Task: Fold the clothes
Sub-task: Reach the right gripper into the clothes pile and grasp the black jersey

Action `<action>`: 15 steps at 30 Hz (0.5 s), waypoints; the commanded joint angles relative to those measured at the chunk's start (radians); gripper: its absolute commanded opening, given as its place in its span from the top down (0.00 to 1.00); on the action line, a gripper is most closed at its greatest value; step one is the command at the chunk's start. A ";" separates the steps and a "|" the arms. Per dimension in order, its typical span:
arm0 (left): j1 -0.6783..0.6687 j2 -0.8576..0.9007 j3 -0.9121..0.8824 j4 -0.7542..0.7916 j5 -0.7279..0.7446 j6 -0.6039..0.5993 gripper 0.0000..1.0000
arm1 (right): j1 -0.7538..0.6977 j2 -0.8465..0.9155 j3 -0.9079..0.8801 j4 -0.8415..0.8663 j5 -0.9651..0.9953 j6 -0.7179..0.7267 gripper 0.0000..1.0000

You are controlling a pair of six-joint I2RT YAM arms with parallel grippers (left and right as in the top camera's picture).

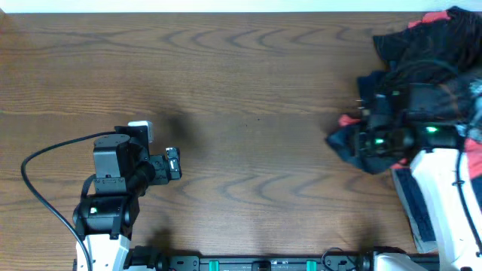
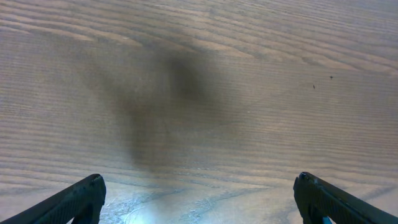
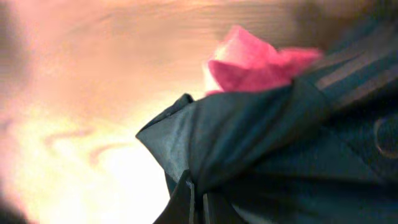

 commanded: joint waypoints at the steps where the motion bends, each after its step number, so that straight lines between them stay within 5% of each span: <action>1: 0.005 0.000 0.022 -0.003 0.013 -0.005 0.02 | 0.156 -0.003 0.003 0.024 -0.103 -0.041 0.94; 4: 0.005 0.000 0.022 -0.002 0.013 -0.005 0.02 | 0.261 0.003 0.003 0.063 -0.041 -0.041 0.84; 12: 0.005 0.000 0.022 -0.002 0.013 -0.005 0.02 | 0.389 0.063 0.003 0.131 0.024 -0.011 0.96; 13: 0.005 0.000 0.022 -0.002 0.013 -0.005 0.02 | 0.392 0.071 0.003 0.130 0.037 -0.010 0.92; 15: 0.005 0.000 0.022 -0.003 0.013 -0.006 0.02 | 0.392 0.094 0.002 0.129 0.101 0.031 0.66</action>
